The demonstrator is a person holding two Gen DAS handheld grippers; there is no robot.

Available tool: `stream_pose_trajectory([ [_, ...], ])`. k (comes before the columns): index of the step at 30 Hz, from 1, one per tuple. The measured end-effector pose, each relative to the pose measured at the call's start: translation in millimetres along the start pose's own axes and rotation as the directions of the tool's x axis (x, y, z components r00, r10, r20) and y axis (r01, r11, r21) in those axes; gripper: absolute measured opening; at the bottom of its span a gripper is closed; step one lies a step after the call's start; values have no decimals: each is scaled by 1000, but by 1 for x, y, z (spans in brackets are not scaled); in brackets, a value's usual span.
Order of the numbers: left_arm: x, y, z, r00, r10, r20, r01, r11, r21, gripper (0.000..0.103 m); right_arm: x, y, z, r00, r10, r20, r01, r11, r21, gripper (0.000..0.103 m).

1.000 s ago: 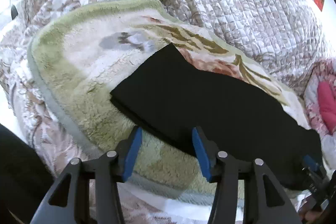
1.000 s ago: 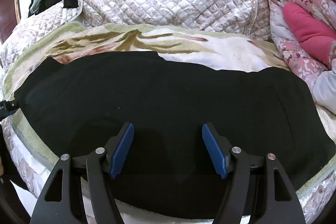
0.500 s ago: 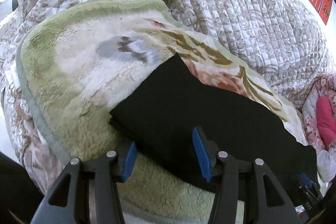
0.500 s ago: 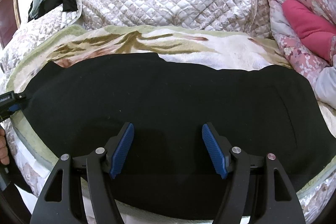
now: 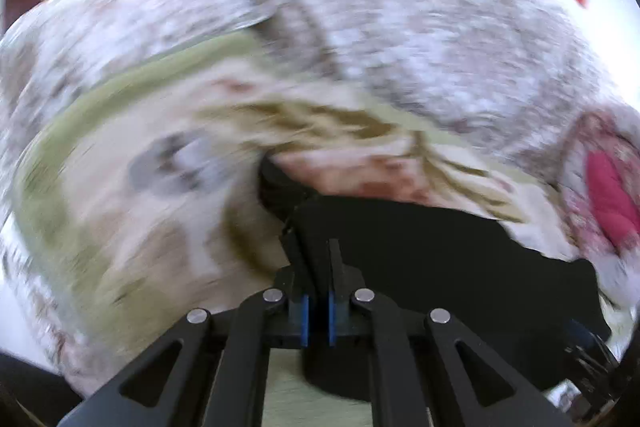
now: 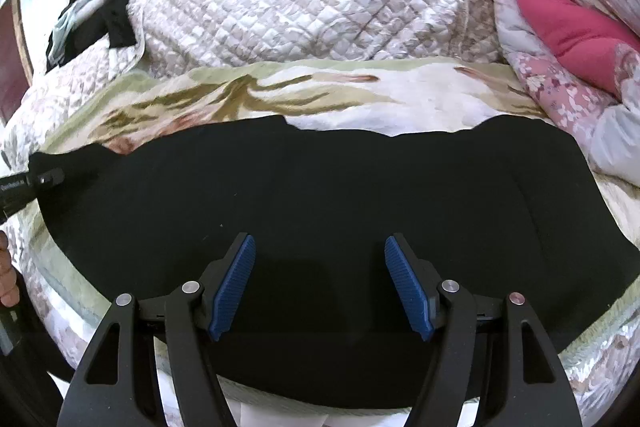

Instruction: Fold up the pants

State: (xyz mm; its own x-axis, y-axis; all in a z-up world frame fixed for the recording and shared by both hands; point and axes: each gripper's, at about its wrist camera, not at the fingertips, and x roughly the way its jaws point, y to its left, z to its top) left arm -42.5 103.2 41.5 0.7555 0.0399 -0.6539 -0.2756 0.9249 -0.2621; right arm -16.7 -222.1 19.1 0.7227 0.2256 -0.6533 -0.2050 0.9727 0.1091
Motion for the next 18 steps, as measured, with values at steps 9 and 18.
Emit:
stream_pose_trajectory([
  [9,12,-132,-17,931,-333,-148,364,879,307,7,-3,-14,4,1000,-4,12,4,998,61,68],
  [18,36,-165,-75,843,-398,-362,521,772,365,8,-1,-32,6,1000,-4,4,4,990,142,68],
])
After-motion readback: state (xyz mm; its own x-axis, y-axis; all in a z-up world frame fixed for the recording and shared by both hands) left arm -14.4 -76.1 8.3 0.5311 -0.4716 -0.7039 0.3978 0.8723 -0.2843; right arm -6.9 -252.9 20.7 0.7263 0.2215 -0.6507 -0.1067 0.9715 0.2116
